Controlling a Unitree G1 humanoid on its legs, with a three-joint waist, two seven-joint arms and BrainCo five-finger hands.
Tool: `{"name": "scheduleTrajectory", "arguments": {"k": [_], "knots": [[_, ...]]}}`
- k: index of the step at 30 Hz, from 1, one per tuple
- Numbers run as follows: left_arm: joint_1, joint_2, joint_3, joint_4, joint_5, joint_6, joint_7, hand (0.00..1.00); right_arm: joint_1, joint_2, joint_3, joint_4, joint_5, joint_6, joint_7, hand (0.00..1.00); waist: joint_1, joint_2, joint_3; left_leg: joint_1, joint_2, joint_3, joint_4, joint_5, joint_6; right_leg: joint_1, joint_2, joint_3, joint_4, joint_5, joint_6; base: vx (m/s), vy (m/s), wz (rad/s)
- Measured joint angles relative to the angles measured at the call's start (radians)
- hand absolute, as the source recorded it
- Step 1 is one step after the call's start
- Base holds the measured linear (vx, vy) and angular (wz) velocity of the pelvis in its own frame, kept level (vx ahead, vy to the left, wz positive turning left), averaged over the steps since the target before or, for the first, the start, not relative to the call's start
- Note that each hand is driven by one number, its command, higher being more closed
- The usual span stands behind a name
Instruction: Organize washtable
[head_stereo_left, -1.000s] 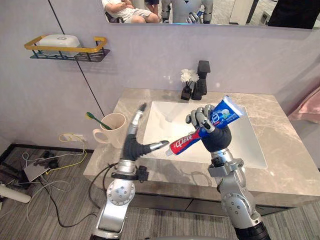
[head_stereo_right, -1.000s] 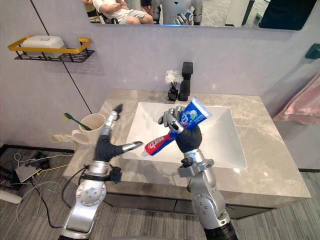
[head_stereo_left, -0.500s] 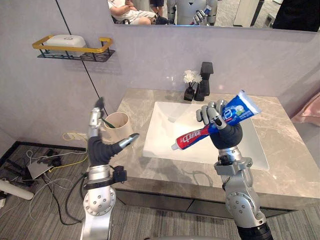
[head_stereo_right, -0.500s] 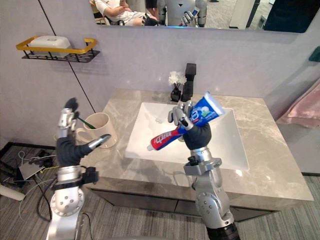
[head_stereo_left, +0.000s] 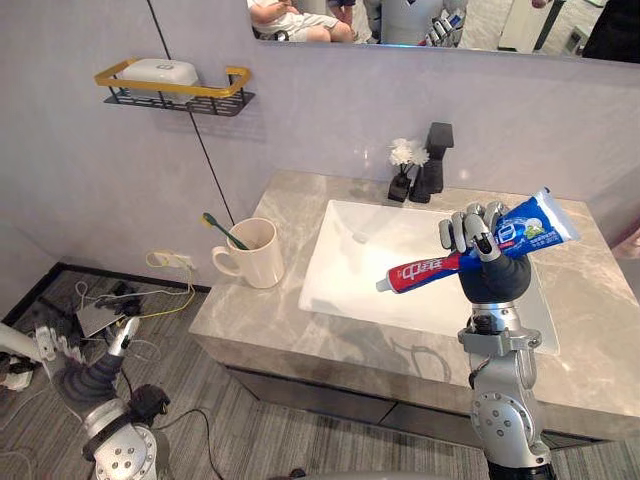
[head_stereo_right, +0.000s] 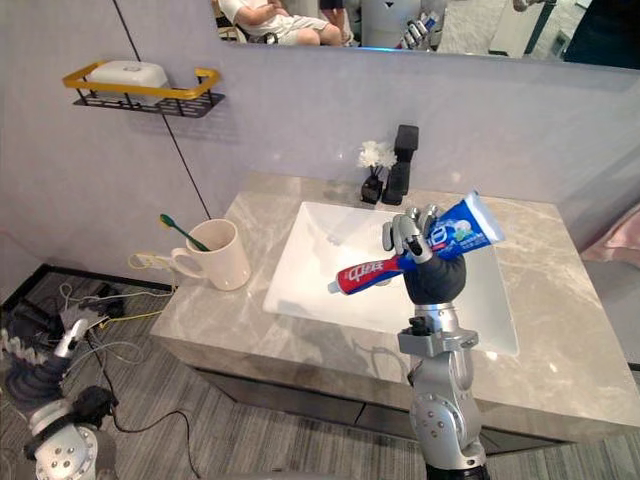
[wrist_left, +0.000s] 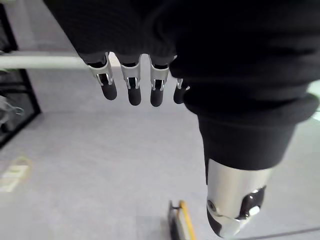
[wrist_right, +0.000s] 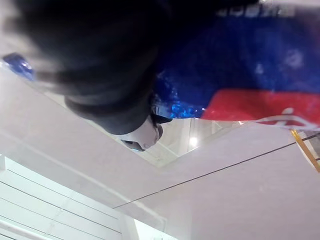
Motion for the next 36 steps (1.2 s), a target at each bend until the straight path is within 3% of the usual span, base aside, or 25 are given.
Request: {"name": "scheduleTrajectory", "arguments": {"k": [5, 11, 19, 26, 36], "knots": [[-0.026, 0.007, -0.031, 0.352, 0.013, 0.037, -0.043, 0.0, 0.0, -0.002, 0.024, 0.014, 0.001, 0.0, 0.002, 1.0, 0.004, -0.012, 0.003, 0.006, -0.009, -0.003, -0.007, 0.0, 0.0, -0.001, -0.005, -0.004, 0.0, -0.005, 0.005, 0.0, 0.0, 0.0], [-0.044, 0.01, -0.081, 0.628, 0.018, 0.063, -0.074, 0.0, -0.001, -0.005, 0.048, 0.052, 0.002, -0.001, 0.001, 1.0, 0.004, -0.031, 0.014, 0.006, -0.01, -0.002, -0.007, 0.0, 0.0, -0.001, -0.006, -0.005, 0.0, -0.006, 0.005, 0.0, 0.0, 0.0], [-0.081, 0.027, -0.14, 0.804, 0.032, 0.068, -0.13, 0.0, -0.001, -0.019, 0.092, 0.052, 0.001, -0.012, 0.001, 1.0, 0.005, -0.038, 0.019, 0.006, -0.012, -0.004, -0.007, 0.0, 0.001, 0.0, -0.008, -0.007, 0.0, -0.006, 0.006, -0.02, -0.01, 0.0], [-0.108, 0.101, -0.243, 0.874, 0.058, 0.068, -0.16, 0.0, -0.007, -0.026, 0.101, 0.053, -0.005, -0.02, 0.001, 1.0, 0.005, -0.046, 0.022, 0.003, -0.012, -0.01, -0.006, 0.0, 0.001, 0.0, -0.008, -0.012, 0.0, -0.006, 0.006, 0.0, -0.004, 0.01], [-0.123, 0.136, -0.292, 0.906, 0.087, 0.067, -0.177, 0.0, -0.144, -0.055, 0.102, 0.065, -0.061, -0.028, -0.024, 1.0, 0.007, -0.048, 0.021, -0.003, -0.012, -0.018, -0.003, 0.001, 0.002, 0.003, -0.007, -0.018, 0.0, -0.006, 0.006, 0.0, 0.0, 0.01]]}}
